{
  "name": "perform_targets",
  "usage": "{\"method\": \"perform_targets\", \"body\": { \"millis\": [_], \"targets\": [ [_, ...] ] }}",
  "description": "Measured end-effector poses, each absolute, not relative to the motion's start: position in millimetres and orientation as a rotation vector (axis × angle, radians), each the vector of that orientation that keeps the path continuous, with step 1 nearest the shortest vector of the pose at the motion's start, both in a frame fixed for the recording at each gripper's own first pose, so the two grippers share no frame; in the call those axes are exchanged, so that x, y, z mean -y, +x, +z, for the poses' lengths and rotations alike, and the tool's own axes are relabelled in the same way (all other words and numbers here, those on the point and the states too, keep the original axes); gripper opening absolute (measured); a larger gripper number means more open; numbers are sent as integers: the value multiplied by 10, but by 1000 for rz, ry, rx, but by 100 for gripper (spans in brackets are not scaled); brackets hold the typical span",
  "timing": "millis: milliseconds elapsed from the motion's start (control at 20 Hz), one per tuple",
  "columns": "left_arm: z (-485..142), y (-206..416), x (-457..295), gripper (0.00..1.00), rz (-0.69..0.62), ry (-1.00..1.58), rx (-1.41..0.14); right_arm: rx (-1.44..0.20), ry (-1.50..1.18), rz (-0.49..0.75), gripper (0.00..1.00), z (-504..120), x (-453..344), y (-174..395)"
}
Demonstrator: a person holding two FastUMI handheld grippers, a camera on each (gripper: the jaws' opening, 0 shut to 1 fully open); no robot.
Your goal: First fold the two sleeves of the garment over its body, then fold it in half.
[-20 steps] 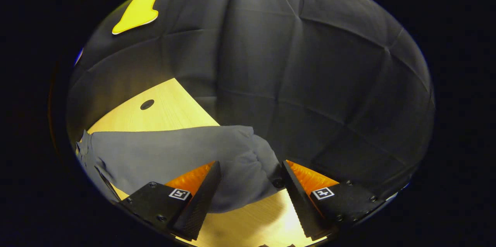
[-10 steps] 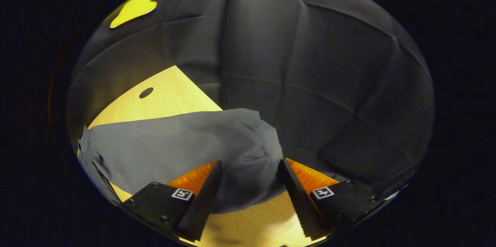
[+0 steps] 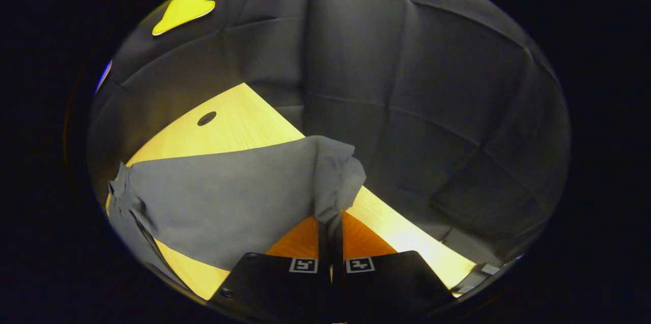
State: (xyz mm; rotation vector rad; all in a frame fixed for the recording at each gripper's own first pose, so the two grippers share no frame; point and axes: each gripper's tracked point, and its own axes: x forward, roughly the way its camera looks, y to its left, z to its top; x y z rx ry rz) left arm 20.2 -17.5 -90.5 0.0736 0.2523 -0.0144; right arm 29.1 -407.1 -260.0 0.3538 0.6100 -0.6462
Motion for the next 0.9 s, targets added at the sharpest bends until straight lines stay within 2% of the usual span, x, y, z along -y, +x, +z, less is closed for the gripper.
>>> {"method": "perform_targets", "body": {
  "millis": [200, 400, 900],
  "targets": [
    [-852, 214, 126, 95, -11, 75, -245, -613, 273, -646, 6, -2461, 4072, 286],
    [-818, 265, 25, 95, -13, 78, -230, -563, 183, -612, 5, -1994, 3902, 360],
    [-807, 114, -575, 95, 72, -15, -229, -482, -10, -409, 5, -953, 2986, 529]
  ]
}}
